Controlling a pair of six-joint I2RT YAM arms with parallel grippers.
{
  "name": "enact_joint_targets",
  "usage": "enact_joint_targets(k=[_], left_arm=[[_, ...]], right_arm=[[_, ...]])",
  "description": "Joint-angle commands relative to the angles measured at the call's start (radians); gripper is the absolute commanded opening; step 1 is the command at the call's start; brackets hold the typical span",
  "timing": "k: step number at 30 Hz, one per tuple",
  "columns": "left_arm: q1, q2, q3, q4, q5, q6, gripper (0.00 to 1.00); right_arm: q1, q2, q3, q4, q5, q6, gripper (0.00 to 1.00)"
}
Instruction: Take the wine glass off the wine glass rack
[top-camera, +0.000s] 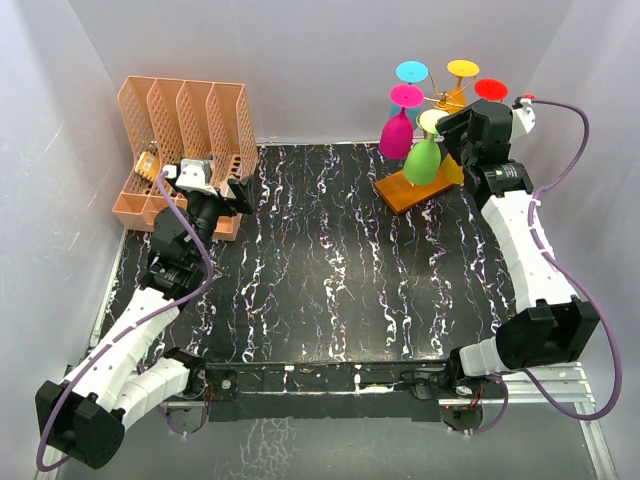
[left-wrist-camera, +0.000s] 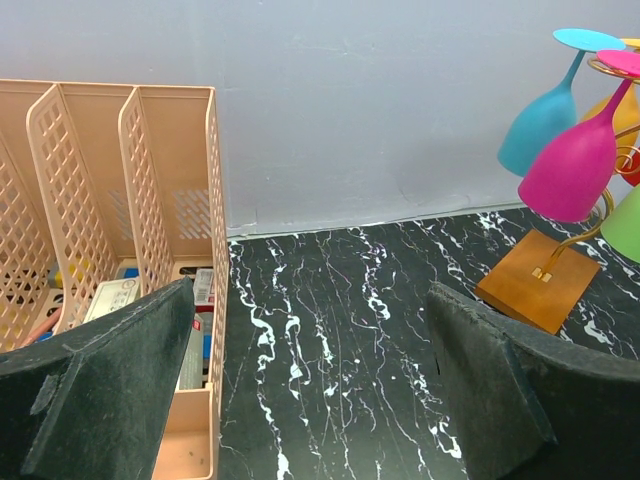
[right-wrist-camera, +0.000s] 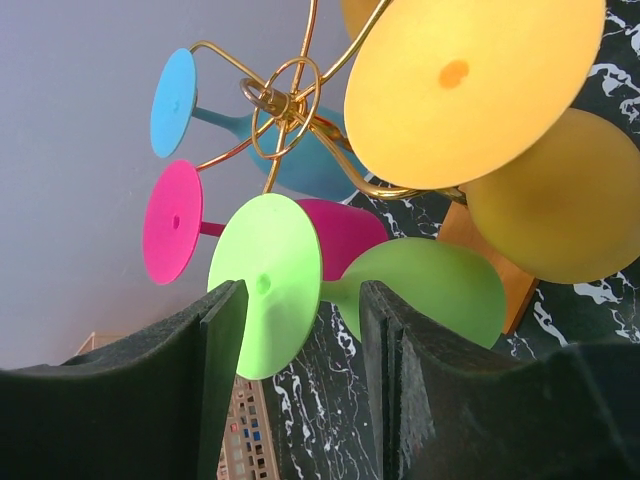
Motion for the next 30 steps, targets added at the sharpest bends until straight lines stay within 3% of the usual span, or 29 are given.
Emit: enact_joint_targets(k=[1, 30], left_arm=[[-0.004, -0.003, -0.009, 0.041, -0.012, 0.009, 0.97], [-0.004, -0.006, -0.007, 0.038, -0.013, 0.010, 0.97]], right_arm=[[-0.005, 0.013, 0.035, 0.057, 0.022, -0.008, 0.52], [-0.006, 0.038, 0.124, -0.050, 0.057, -0.016, 0.11]])
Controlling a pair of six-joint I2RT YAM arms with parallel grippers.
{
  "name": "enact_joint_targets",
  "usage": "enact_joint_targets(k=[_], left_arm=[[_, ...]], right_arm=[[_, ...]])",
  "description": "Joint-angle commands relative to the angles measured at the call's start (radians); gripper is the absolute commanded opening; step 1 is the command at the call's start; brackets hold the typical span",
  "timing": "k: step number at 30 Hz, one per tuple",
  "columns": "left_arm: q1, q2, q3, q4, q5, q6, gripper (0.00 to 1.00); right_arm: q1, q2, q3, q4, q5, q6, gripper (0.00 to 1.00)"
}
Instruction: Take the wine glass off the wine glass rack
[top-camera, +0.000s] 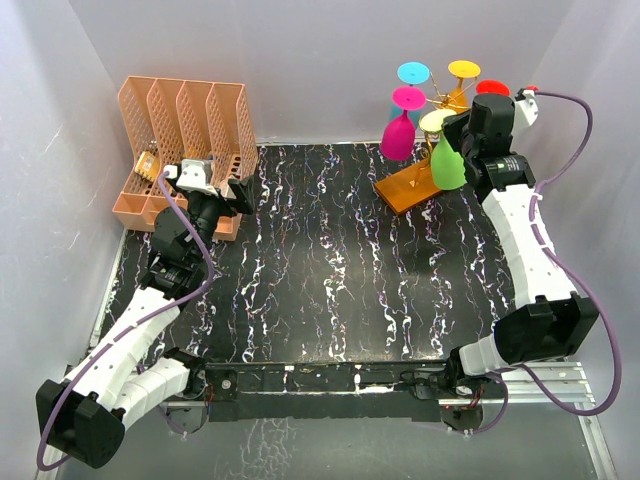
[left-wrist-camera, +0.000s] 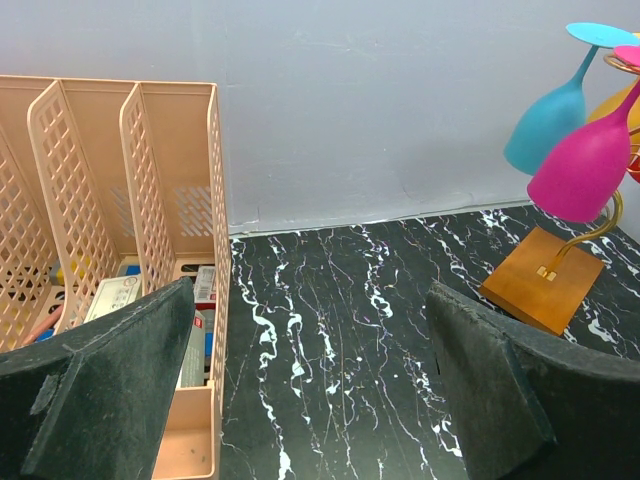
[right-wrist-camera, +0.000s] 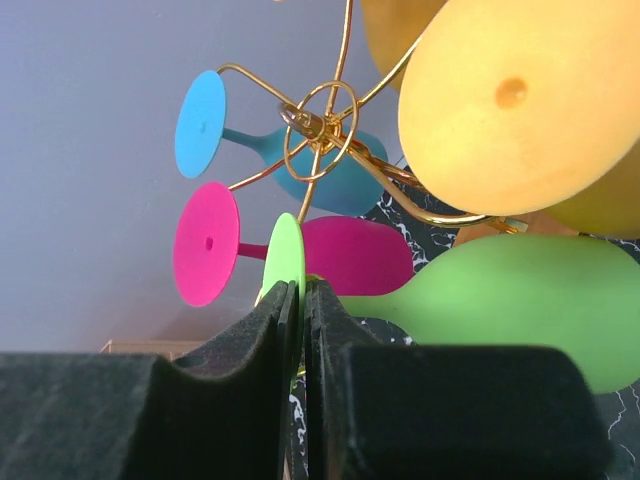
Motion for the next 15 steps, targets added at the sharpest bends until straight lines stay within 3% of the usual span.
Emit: enact_joint_targets(k=[1, 15], left_arm=[[-0.003, -0.012, -0.003, 0.034, -0.007, 0.008, 0.97], [-0.004, -0.005, -0.002, 0.032, -0.006, 0.007, 0.97]], right_arm=[[-0.008, 0.005, 0.058, -0.025, 0.044, -0.018, 0.10], [-0.007, -0.008, 0.048, 0.034, -0.103, 0.070, 0.07]])
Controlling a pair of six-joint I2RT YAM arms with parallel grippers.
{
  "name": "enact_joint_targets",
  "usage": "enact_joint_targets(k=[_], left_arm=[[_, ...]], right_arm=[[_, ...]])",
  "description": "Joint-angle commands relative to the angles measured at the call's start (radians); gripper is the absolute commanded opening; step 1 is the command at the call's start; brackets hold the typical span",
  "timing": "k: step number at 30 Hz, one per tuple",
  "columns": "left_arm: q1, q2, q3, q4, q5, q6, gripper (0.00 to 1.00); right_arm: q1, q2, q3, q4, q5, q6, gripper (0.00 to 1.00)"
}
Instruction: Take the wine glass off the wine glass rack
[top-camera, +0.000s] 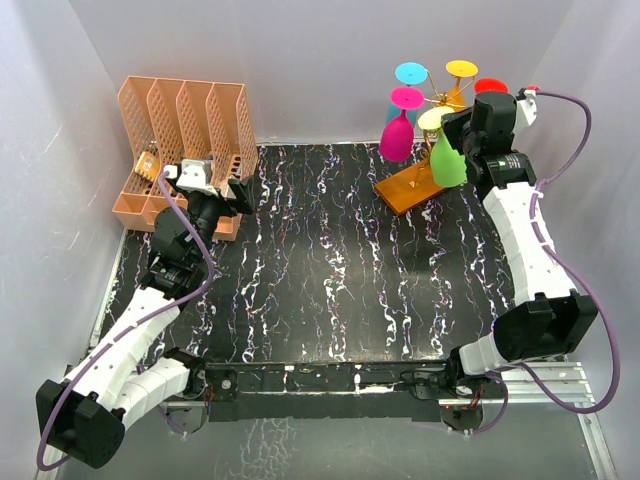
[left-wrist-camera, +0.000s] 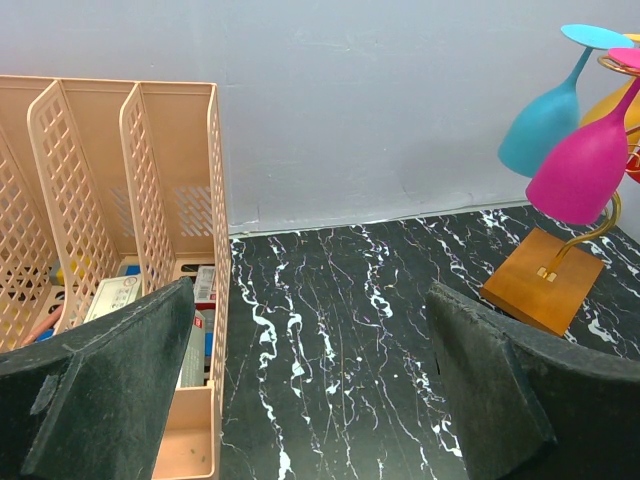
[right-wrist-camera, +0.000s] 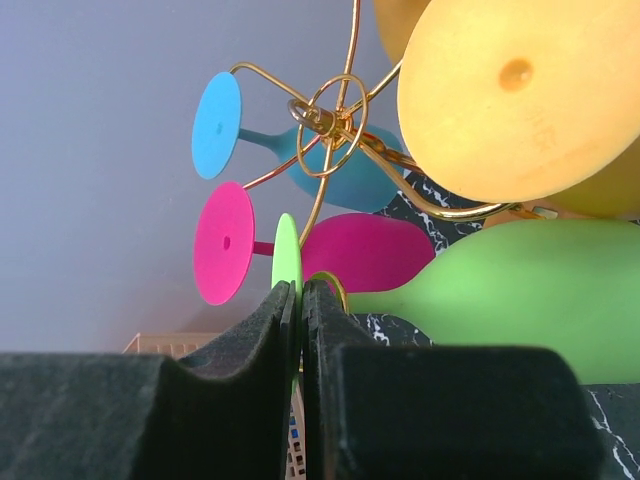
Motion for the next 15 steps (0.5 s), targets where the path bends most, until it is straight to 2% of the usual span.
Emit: enact_joint_targets(k=[1, 10, 15], left_arm=[[-0.005, -0.003, -0.001, 0.031, -0.005, 0.008, 0.97], [-0.004, 0.006, 0.002, 0.028, -0.011, 0.014, 0.97], [-0.004, 0.008, 0.003, 0.025, -0.007, 0.014, 0.97]], right_arm=[[-0.006, -0.026, 0.015, 0.050, -0.076, 0.026, 0.07], [-0.006, -0.048, -0.025, 0.100, -0.194, 0.104, 0.07], [-0.006, -0.019, 0.004, 0.105, -0.187, 0.105, 0.07]])
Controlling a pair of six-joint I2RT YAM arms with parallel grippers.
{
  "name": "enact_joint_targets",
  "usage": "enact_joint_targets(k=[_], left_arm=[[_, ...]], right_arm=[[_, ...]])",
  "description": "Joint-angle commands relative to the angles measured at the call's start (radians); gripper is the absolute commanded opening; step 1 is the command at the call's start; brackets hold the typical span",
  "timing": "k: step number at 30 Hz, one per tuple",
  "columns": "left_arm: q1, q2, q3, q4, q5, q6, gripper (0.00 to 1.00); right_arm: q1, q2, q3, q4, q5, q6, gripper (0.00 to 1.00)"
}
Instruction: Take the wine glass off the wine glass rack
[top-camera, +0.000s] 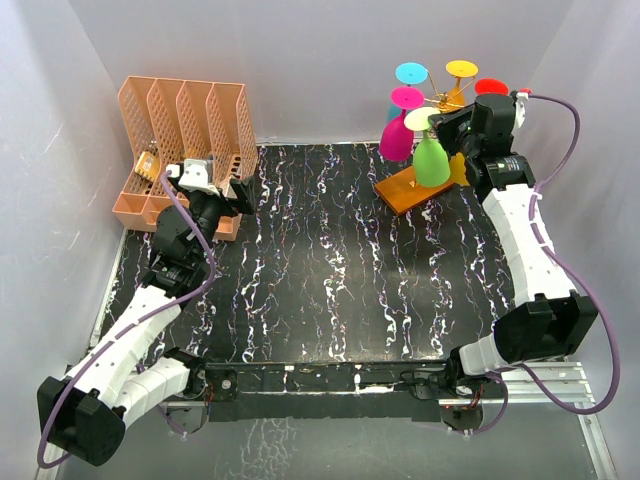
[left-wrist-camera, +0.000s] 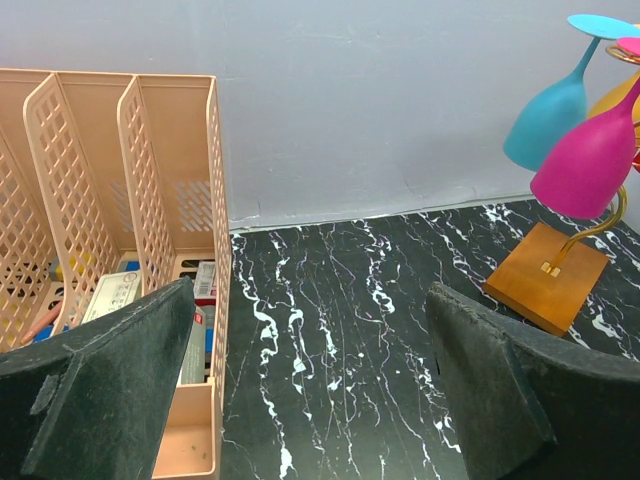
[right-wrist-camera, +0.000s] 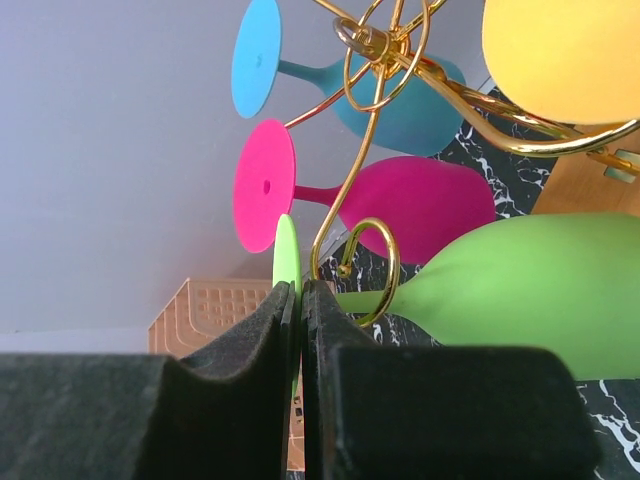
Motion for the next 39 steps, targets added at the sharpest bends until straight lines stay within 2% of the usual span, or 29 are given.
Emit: enact_joint_targets(k=[1, 19, 25, 39], left_arm=[[-0.004, -0.001, 0.004, 0.026, -0.008, 0.013, 0.97], [-0.004, -0.001, 0.004, 0.027, -0.002, 0.010, 0.97], [-0.004, 0.000, 0.004, 0.026, -0.003, 0.011, 0.97], [-0.004, 0.006, 0.005, 0.028, 0.004, 0.006, 0.97]], right_arm=[[0.001, -0.003, 0.039, 0.074, -0.020, 0.023, 0.07], [-0.027, 0.045, 0.108, 0.053, 0.107, 0.061, 0.07], [-0.040, 0.013, 0.066, 0.055, 0.183, 0.103, 0.07], [-0.061, -0.093, -0.045, 0.055, 0.198, 0.193, 0.07]])
